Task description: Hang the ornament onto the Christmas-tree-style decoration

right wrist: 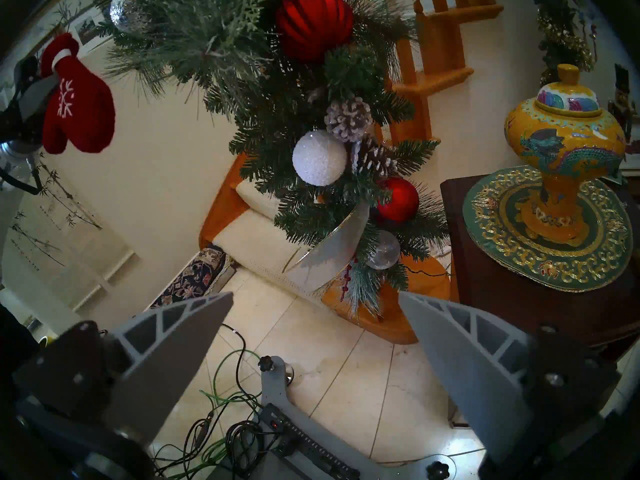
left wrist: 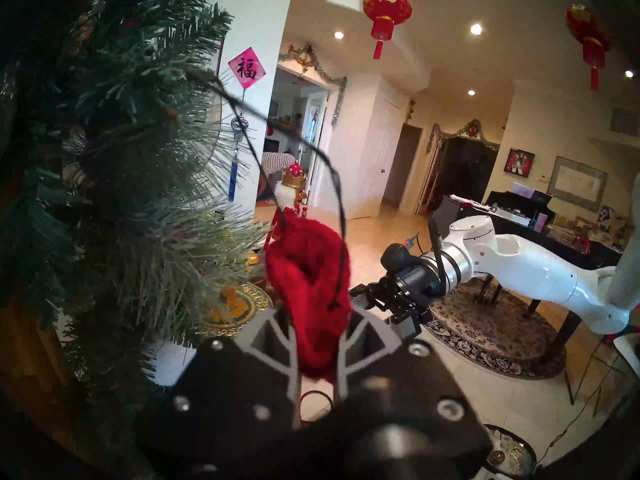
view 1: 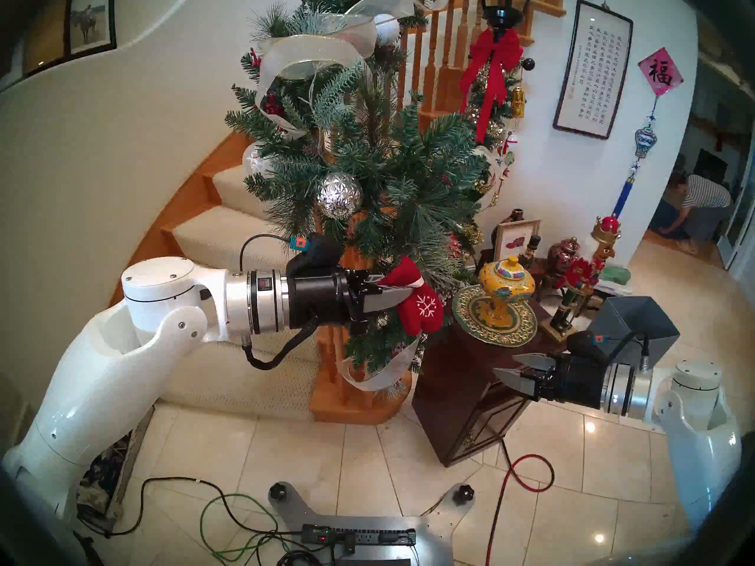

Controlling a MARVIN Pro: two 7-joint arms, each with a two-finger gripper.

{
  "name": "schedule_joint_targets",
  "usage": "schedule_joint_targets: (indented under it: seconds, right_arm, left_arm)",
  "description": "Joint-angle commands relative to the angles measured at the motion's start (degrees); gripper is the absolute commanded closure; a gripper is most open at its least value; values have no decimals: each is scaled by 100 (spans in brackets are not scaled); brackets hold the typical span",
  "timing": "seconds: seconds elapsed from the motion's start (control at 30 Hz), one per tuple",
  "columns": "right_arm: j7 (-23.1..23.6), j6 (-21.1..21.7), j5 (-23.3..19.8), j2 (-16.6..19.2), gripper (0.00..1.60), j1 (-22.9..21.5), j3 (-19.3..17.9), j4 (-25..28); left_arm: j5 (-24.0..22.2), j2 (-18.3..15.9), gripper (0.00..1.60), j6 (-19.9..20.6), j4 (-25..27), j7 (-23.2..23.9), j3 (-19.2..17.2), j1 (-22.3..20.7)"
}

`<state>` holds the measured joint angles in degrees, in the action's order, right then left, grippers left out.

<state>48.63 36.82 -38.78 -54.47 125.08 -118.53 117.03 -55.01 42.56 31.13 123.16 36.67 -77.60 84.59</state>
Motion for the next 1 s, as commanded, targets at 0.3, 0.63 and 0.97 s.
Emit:
schedule_joint_targets:
  seconds: [0.3,0.63,0.97]
  right_arm:
    - [-1,-4,-5,6,0,-15,-30,28]
    - [-1,-4,-5,6,0,-15,-30,28]
    - [-1,-5,-5,6,0,-15,-30,28]
  left_arm:
    - [-80,118,160,18,70,47,-10,-84]
    - [-28,123,160,3,127,129,61,-80]
    - [5,68,160,130,165,18,80,-79]
